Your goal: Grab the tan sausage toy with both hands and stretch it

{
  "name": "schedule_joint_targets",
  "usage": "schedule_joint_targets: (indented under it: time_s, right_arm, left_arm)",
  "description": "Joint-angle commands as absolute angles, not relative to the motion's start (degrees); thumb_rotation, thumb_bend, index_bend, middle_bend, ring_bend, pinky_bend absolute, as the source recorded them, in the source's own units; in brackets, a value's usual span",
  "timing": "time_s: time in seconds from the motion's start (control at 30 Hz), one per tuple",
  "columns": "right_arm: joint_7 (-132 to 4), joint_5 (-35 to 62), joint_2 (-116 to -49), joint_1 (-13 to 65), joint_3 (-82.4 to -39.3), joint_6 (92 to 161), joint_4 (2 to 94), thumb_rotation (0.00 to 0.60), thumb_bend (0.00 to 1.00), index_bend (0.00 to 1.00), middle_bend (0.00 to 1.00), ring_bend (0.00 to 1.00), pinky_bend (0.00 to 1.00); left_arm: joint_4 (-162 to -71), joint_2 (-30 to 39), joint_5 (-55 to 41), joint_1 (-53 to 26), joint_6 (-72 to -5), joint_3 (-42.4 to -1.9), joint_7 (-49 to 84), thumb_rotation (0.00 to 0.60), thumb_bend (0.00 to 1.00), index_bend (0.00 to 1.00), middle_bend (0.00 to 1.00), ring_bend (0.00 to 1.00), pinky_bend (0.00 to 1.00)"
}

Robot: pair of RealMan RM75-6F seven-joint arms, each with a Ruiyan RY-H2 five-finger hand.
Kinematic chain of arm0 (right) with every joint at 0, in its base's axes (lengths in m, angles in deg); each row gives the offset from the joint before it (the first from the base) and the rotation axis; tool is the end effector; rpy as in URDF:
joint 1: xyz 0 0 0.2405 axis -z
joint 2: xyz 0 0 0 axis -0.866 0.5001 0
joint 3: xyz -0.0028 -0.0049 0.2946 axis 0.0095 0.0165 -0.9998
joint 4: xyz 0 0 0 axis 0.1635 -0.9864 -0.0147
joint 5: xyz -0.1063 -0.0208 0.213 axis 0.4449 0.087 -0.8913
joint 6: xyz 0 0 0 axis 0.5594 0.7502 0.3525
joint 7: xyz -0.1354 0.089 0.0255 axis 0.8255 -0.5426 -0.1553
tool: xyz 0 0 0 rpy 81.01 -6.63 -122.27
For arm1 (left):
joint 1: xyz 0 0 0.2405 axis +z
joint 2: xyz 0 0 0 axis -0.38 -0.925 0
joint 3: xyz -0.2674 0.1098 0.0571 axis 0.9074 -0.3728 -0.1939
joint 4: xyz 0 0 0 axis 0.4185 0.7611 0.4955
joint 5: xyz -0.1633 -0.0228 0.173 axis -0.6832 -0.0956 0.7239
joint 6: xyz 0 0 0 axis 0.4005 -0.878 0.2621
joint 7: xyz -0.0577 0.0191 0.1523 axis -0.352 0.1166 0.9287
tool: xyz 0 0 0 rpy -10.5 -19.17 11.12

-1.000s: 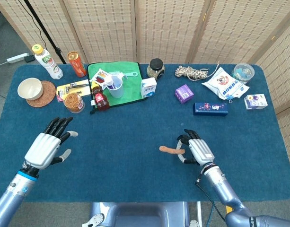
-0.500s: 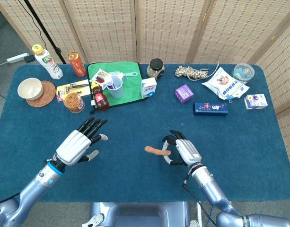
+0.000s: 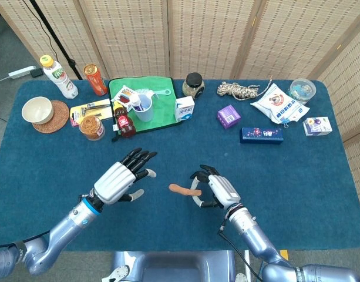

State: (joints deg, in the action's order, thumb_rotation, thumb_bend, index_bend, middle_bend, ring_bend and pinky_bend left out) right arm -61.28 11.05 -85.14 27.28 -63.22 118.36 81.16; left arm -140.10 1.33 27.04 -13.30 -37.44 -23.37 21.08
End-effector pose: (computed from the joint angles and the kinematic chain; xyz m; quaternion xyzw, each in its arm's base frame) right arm -0.1329 -0.3092 -0.0444 0.5890 -0.6240 0.4560 0.2361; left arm -0.1309 0.3178 -0.0030 -0.7669 -0.2927 -0.4999 0.2761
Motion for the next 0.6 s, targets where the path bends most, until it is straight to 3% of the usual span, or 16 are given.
schedule_joint_targets:
  time_s: [0.03,0.6]
  right_arm:
    - [-61.5,10.7,-85.4,27.0,-63.3,118.2,81.5,0.6,0.45,0.68,0.28,0.03,0.0]
    - [-63.1,8.9,-85.0,25.4,-63.3,116.3,82.8,0.6,0.45,0.68,0.28,0.03,0.0]
  left_arm:
    - [-139.9,2.0,26.9,-14.1,-37.0,-23.4,20.7,0.6,0.27,0.34,0.03,0.0,0.0]
    - [-140.3,5.2,25.0,-17.0,-35.8,-23.4,20.1,0.6,0.28,0.39,0.03,0.0,0.0]
